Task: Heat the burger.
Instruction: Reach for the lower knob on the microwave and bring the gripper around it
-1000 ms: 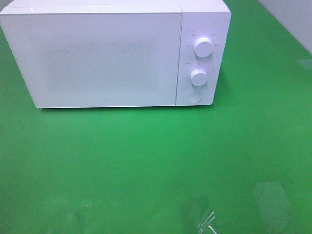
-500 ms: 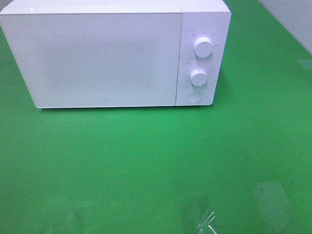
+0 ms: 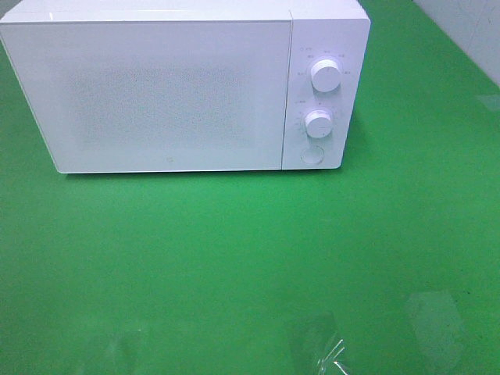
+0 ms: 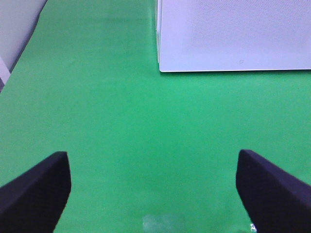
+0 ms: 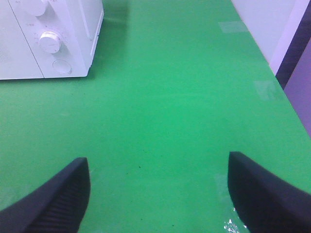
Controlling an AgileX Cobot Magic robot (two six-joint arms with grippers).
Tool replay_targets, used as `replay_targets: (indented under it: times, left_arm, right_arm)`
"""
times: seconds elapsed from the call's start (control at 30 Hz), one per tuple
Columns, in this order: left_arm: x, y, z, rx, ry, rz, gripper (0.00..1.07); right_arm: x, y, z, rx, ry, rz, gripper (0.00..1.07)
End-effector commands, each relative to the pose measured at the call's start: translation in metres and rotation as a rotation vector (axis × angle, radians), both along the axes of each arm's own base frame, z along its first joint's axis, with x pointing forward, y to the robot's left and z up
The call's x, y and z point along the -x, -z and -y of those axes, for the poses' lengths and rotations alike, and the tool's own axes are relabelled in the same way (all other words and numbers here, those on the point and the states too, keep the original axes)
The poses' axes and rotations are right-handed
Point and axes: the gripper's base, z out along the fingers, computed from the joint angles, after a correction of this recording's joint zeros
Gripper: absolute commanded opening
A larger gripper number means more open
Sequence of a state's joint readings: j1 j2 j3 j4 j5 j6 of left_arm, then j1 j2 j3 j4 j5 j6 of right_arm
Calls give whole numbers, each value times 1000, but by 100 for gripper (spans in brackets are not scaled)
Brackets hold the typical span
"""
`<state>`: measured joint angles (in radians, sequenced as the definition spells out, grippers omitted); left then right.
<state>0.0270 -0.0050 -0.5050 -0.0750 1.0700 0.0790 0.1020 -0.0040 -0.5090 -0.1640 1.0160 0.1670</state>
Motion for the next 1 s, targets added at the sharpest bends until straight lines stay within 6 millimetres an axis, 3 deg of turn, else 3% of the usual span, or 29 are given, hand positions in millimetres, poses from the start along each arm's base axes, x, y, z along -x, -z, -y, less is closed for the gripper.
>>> replay_targets:
  times: [0.03,0.57,0.73,0.8,0.9,1.0]
  left_arm:
    - [2,-1,2,-1,19,46,85]
    - [2,-1,2,2,17,46,85]
    - [2,-1,2,2,17,46,85]
    - [2,-1,2,2,17,46,85]
    - [2,-1,2,2,17,46,85]
    - [2,-1,2,2,17,46,85]
  right_arm:
    - [2,0,0,4,2,27,75]
    - [2,0,0,5,2,26,75]
    - [0,-9,0,6,0,62,75]
    - [-15,-21,-2,14,-16,124,75]
    - [-20,-23,-3,15,-20,130,75]
    - [-41,-28,-6,21,-37,126,75]
